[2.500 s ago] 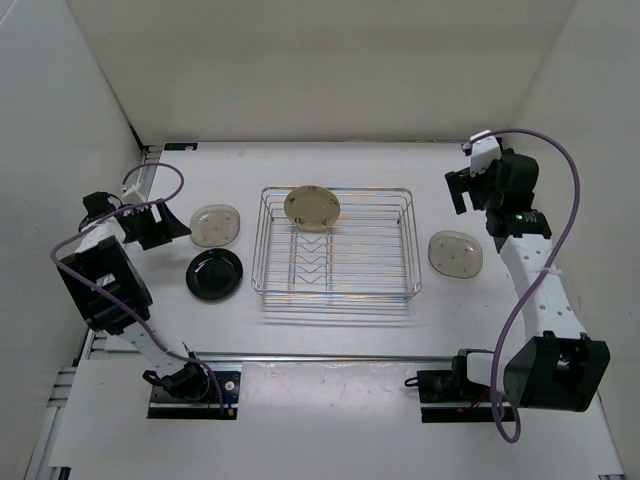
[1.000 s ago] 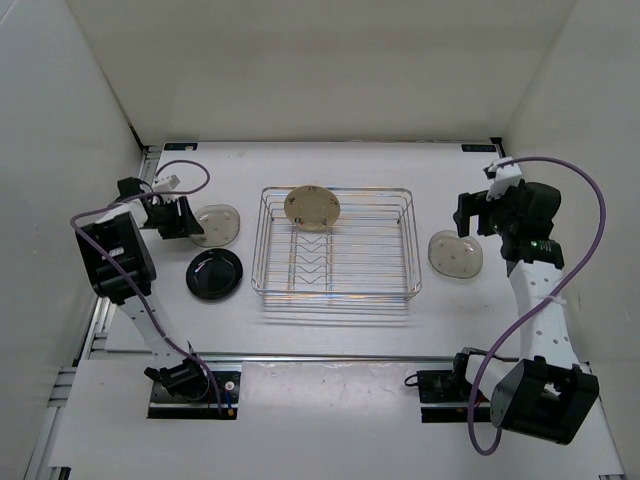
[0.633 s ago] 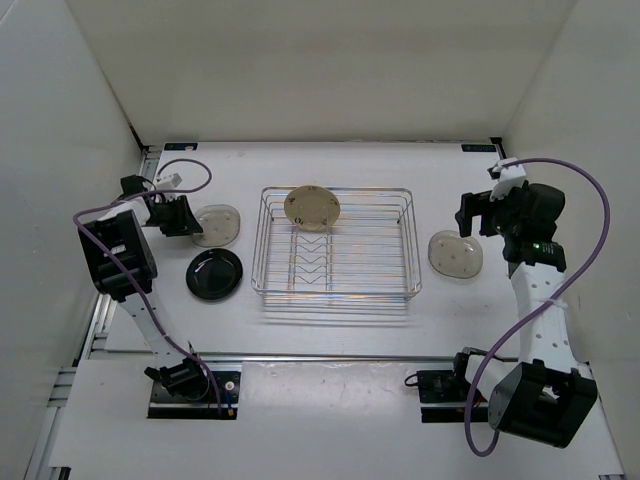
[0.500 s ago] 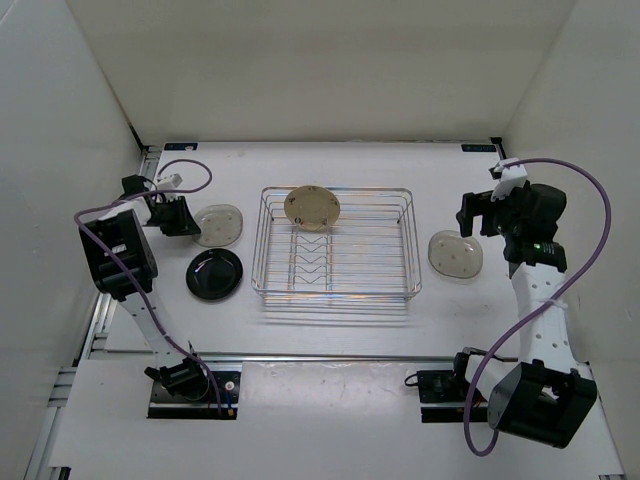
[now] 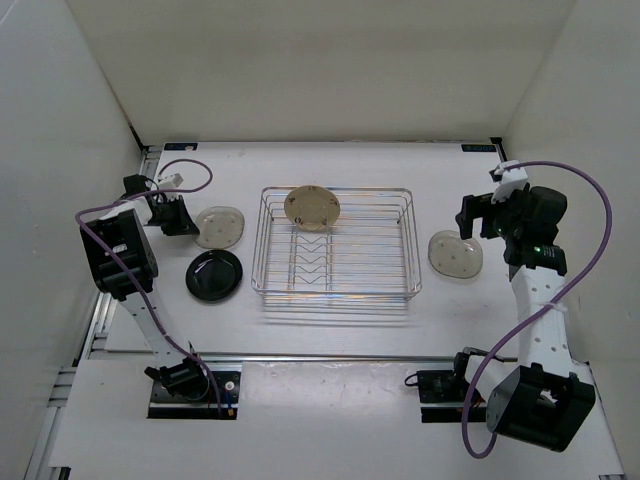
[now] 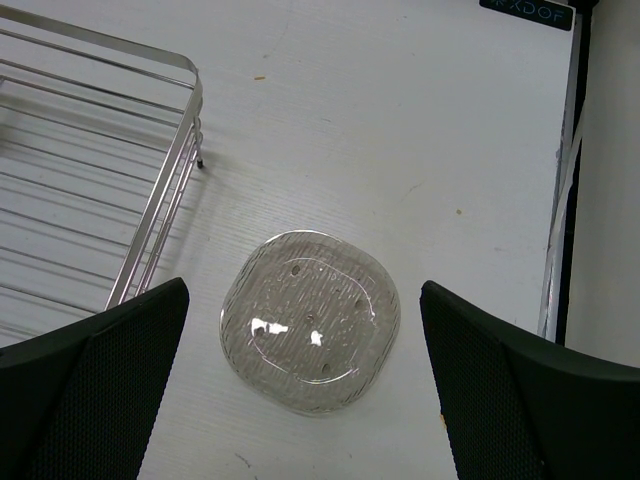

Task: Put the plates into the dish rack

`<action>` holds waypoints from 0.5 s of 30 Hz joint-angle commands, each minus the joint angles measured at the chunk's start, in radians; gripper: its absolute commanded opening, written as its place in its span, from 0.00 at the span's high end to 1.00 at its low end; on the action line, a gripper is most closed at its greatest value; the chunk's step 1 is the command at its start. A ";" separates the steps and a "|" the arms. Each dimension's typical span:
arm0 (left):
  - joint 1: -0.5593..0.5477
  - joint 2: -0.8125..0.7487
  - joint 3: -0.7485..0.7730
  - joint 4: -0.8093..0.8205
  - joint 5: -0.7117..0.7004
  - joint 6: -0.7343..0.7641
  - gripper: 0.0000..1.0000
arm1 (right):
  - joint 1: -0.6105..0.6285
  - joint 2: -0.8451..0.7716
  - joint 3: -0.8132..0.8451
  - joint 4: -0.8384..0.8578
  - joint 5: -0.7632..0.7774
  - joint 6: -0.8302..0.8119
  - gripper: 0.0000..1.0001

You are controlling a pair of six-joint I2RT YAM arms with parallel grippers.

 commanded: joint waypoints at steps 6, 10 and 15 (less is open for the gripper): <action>-0.007 -0.124 0.044 -0.003 -0.132 0.022 0.90 | -0.005 -0.019 -0.020 0.032 -0.026 0.008 0.00; -0.016 -0.215 0.139 -0.003 -0.188 0.048 0.90 | -0.005 -0.019 -0.039 0.041 -0.037 0.008 0.00; -0.080 -0.309 0.272 -0.080 -0.246 0.123 0.90 | -0.005 -0.019 -0.062 0.041 -0.046 -0.001 0.00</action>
